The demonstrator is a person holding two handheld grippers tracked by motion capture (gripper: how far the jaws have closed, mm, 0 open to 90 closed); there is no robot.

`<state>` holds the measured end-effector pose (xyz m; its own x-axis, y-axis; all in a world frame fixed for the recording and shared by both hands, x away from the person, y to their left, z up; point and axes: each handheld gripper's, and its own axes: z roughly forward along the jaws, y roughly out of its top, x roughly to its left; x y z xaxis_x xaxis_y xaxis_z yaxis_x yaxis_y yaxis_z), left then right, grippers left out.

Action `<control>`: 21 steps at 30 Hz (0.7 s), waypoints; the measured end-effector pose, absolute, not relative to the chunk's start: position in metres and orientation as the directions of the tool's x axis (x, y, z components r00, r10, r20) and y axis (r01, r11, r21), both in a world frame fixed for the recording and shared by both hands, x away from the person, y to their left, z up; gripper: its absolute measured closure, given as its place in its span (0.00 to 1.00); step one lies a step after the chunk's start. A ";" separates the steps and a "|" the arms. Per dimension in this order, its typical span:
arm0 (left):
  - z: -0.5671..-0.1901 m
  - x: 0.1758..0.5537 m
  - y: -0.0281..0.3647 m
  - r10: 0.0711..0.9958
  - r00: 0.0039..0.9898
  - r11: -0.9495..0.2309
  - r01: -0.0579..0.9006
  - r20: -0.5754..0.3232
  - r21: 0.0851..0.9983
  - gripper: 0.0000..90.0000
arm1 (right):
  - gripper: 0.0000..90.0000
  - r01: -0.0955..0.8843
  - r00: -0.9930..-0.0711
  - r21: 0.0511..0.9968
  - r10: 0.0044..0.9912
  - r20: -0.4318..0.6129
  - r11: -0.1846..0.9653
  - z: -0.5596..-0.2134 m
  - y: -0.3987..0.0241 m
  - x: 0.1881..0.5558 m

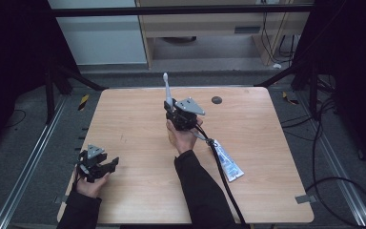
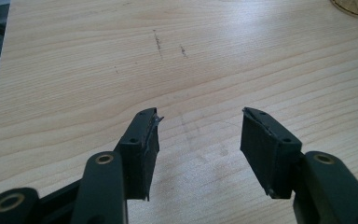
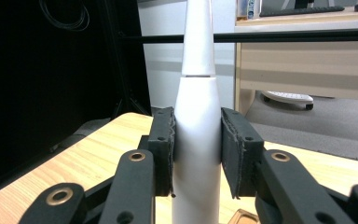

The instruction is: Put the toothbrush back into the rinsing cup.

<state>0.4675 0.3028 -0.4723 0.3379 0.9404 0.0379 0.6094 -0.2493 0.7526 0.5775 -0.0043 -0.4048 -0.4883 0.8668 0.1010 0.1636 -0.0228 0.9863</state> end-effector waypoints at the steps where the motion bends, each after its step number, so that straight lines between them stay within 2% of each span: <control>1: -0.472 0.468 0.303 0.940 0.338 -0.250 0.610 0.038 0.752 0.51 | 0.75 0.165 -0.489 0.986 0.866 0.101 -0.021 -0.406 -0.004 0.577; 21: -0.472 0.467 0.302 0.939 0.340 -0.253 0.609 0.040 0.751 0.51 | 0.75 0.205 -0.474 0.979 0.875 0.098 0.002 -0.428 -0.002 0.574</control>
